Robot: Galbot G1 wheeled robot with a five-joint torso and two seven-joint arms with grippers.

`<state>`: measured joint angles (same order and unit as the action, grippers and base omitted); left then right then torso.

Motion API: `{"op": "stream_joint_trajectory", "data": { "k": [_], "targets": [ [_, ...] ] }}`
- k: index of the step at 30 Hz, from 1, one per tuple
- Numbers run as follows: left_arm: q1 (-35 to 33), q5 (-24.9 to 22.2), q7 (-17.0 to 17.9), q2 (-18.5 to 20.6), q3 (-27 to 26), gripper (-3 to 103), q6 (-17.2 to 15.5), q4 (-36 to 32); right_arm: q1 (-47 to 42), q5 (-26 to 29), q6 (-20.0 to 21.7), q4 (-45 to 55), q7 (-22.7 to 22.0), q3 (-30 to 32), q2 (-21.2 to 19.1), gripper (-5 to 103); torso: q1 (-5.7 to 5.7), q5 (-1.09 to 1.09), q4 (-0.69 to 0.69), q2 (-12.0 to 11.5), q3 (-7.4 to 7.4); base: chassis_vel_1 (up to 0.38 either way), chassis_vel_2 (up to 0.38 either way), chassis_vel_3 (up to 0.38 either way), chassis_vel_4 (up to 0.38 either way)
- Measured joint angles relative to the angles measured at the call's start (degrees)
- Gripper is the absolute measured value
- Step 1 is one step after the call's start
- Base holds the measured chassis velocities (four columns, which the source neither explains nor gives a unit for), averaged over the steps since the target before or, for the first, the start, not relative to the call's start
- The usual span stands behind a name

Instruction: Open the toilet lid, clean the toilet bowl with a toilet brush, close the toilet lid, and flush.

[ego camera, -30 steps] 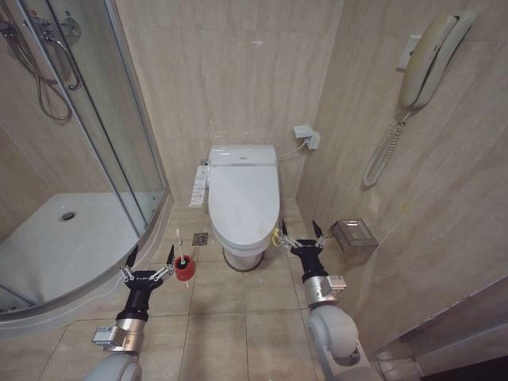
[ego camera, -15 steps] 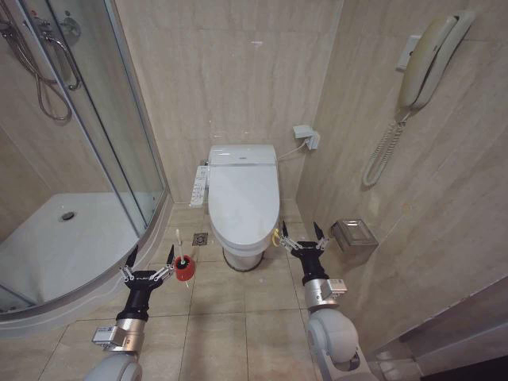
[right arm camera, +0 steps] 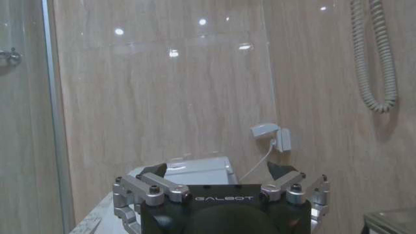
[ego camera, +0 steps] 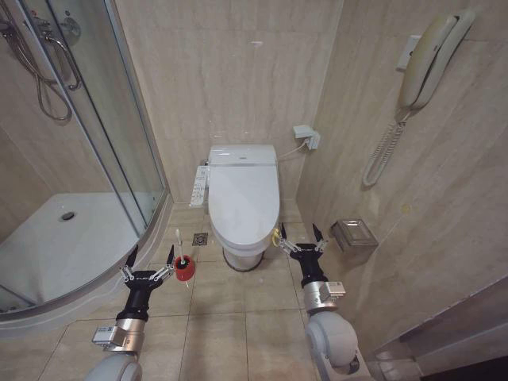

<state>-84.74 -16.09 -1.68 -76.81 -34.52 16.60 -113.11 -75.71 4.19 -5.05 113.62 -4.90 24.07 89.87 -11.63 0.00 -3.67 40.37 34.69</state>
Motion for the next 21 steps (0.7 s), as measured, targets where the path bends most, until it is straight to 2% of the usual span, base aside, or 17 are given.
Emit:
{"op": "stream_joint_trajectory", "data": {
  "k": [21],
  "targets": [
    [0.00,0.00,0.00,0.00,0.00,100,0.00,0.00,-1.47,0.41,-0.41,1.28,-0.06,2.11,-0.50,100,0.00,0.00,0.00,0.00,0.00,0.000,0.000,0.000,0.000]
  ]
}}
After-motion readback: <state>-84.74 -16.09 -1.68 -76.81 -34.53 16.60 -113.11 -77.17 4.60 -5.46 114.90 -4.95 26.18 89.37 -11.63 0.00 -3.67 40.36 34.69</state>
